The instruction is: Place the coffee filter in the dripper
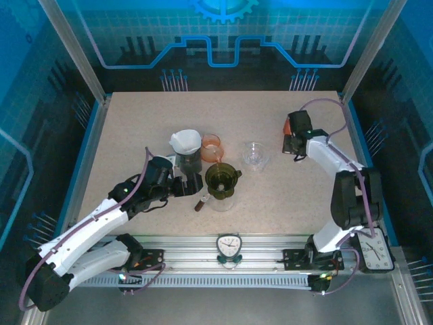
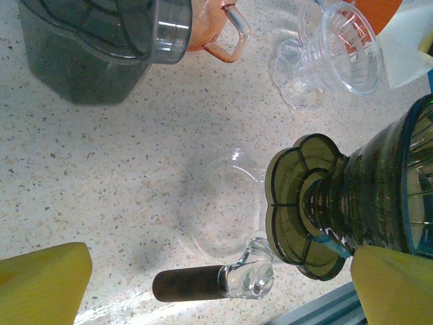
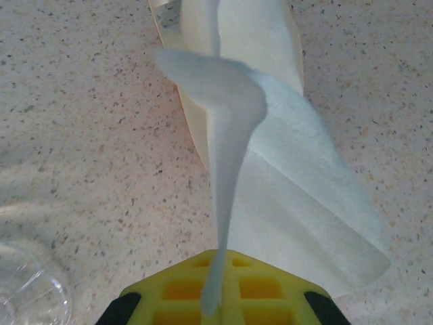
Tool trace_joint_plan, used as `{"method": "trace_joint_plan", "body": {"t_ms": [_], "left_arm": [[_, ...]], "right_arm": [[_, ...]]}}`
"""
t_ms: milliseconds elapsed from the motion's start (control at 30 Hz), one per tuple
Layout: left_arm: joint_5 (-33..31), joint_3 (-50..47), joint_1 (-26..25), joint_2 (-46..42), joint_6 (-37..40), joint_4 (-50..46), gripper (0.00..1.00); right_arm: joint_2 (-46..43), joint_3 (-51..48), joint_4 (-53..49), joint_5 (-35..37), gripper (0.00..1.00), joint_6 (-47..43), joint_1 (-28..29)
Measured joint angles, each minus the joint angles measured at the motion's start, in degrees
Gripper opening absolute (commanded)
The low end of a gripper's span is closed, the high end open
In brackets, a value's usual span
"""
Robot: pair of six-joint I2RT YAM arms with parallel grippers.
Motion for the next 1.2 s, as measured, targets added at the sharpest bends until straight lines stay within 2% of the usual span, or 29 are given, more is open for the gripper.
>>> {"method": "trace_joint_plan", "body": {"t_ms": [200,367,533,667,800,933,1067,1200], "left_arm": [[0.0,0.0,0.0,-1.0,-0.3,0.0,0.99],[0.0,0.0,0.1,-2.2,-1.4,0.0,0.99],[0.0,0.0,0.2,-2.6,-1.5,-0.1,0.99],[0.0,-0.3,0.3,-2.8,-1.5,0.0,0.99],[0.0,-0.7,0.3,-2.9,-1.5,-0.2,0.99],[0.0,-0.7,0.3,-3.0,-1.5,-0.3,0.99],[0.0,-0.7,0.4,-3.1,-1.5,-0.3,0.99],[0.0,-0.7,0.4,-3.4,-1.5,-0.3,0.99]], "right_arm": [[-9.4,-7.0,-2.4,-0.6,0.00,1.6,2.8],[-20.9,-11.8,-6.0,-2.7,0.00,3.3,5.9],[-31.5,-12.0,-9.8,-6.4,0.00,3.9,9.1],[-35.9,-8.4,-14.1,-10.4,0.00,3.4,13.3],[-36.5,-1.6,-17.6,-16.0,0.00,2.3,17.8],[-33.5,6.7,-22.1,-19.2,0.02,1.4,25.3],[-27.2,13.7,-27.8,-19.5,0.03,0.3,33.1],[-19.1,21.6,-35.6,-17.2,0.02,-1.1,38.1]]}}
